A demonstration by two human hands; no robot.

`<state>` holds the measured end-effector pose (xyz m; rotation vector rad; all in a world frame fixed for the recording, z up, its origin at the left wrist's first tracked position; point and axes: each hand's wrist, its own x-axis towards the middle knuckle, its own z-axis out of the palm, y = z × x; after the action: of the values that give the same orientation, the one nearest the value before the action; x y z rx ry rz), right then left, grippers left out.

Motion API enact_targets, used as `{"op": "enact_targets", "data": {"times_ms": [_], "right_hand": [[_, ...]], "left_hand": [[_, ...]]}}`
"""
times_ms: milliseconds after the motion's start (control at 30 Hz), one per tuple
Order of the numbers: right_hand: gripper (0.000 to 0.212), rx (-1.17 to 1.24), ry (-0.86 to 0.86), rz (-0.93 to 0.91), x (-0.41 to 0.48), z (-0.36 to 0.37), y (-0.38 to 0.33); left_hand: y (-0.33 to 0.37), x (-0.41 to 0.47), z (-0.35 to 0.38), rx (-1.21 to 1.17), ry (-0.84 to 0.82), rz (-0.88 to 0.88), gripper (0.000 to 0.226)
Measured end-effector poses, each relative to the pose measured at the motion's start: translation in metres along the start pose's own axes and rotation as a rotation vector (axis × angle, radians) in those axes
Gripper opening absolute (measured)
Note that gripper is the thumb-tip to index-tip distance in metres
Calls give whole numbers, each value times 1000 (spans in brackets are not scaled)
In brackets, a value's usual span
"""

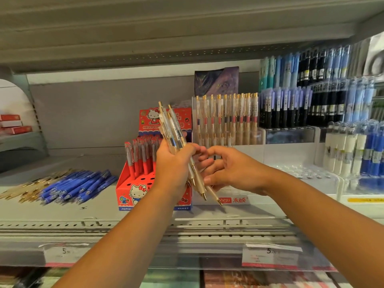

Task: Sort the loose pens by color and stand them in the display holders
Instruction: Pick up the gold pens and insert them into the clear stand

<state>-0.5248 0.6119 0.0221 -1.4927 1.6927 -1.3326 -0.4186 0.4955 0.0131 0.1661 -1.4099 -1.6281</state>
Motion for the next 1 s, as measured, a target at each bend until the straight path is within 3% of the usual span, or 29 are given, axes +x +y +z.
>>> {"op": "enact_targets", "data": {"times_ms": [67,200,433,667,833,1000], "right_hand": [[47,-11,21,7,0,-1,1],[49,-39,44,14,0,-2,1],[47,-169,62,16,-1,-4,0],[39,-380,110,-25,-2,-12,-1],[27,-465,134,-56,-10,-27,-1],[24,-365,269,-66,-11,-46,3]], "left_hand": [[0,0,1,7,4,0,48],[-3,3,-1,-69,11,-24,33],[-2,3,-1,-57,14,-50,29],[5,-1,2,-30,41,-70,53],[4,0,2,-84,40,-67,48],[0,5,-2,-134,25,-63,38]]}}
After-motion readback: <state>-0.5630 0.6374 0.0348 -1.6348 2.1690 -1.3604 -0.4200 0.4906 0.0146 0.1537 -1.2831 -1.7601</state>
